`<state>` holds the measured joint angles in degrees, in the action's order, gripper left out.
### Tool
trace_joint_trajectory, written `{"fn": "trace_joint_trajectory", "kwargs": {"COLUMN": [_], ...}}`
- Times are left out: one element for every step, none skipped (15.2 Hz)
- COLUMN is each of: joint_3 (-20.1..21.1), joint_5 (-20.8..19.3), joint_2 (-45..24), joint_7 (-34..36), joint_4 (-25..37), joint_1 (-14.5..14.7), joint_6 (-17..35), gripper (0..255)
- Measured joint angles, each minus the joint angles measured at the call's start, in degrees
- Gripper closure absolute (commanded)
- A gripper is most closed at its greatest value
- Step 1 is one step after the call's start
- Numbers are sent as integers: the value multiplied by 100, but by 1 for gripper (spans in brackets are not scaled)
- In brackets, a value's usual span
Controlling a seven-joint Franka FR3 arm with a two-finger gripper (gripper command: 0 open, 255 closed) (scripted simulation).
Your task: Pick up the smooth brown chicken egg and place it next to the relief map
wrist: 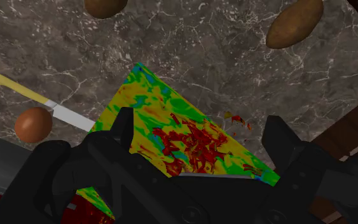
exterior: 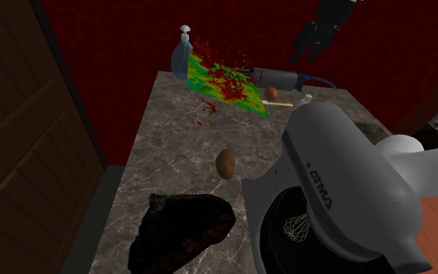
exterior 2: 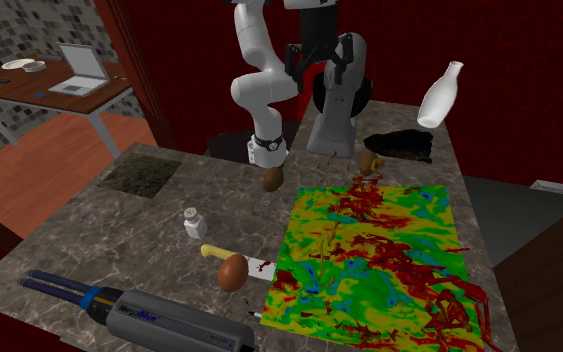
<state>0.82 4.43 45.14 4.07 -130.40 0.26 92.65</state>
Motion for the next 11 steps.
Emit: {"fn": "trace_joint_trajectory", "kwargs": {"joint_3": [0, -36, -82, -155, -225, -293, -353, -407, -475, -556, -634], "joint_5": [0, -12, -24, -49, -67, -82, -89, -93, -100, -109, -111], "joint_2": [0, -33, -91, -154, -209, -246, -369, -410, -521, -653, -788], "joint_7": [0, -18, -37, -73, -106, -132, -151, -164, -191, -232, -271], "joint_4": [0, -52, -134, -163, -263, -360, -404, -500, -529, -576, -606], "joint_1": [0, -24, -57, -102, -146, -191, -230, -269, -308, -352, -391], "joint_6": [0, 94, 249, 366, 540, 702, 892, 1057, 1224, 1424, 1615], "gripper": [0, 0, 0, 0, 0, 0, 0, 0, 0, 0, 0]}}
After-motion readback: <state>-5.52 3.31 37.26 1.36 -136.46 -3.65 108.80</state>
